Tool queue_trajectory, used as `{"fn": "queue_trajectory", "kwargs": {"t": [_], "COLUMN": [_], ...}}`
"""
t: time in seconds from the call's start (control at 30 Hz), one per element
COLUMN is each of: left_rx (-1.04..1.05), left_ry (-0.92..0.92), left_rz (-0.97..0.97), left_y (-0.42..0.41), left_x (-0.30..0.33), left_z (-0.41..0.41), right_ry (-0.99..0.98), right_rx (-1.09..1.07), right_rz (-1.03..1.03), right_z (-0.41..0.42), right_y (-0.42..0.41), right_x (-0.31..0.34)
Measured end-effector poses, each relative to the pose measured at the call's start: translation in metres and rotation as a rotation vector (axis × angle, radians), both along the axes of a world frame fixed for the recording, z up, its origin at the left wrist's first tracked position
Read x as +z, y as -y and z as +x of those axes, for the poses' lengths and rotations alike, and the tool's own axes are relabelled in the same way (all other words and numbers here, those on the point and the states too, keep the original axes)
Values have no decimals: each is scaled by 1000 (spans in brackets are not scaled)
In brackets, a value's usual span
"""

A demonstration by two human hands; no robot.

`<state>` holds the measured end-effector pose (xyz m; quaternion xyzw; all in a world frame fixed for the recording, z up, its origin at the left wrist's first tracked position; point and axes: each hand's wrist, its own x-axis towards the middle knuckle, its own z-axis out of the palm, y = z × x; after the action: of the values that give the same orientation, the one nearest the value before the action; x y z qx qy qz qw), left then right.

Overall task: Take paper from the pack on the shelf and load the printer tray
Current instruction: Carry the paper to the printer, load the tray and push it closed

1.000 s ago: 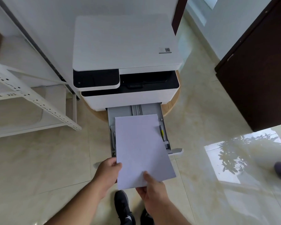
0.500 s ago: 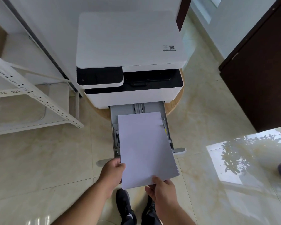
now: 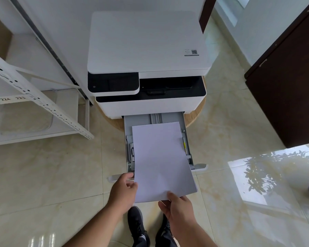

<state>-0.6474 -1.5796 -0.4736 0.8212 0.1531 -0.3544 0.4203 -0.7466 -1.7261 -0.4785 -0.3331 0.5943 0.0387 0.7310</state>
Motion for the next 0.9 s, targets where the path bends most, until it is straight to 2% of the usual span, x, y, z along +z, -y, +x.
{"fn": "queue_trajectory", "kwargs": {"t": [0.47, 0.67, 0.77, 0.9], "left_rx": [139, 174, 122, -111], "left_ry": [-52, -62, -51, 35], "left_rz": [-131, -135, -134, -32], "left_y": [-5, -5, -5, -4], "left_x": [-12, -21, -20, -22], "left_z": [-3, -5, -10, -16], "right_ry": [-7, -185, -230, -191], "right_rx": [-9, -41, -33, -40], "right_rz": [62, -128, -195, -151], "right_z": [26, 28, 25, 29], "right_y": [10, 26, 36, 43], "right_x": [-11, -15, -19, -20]}}
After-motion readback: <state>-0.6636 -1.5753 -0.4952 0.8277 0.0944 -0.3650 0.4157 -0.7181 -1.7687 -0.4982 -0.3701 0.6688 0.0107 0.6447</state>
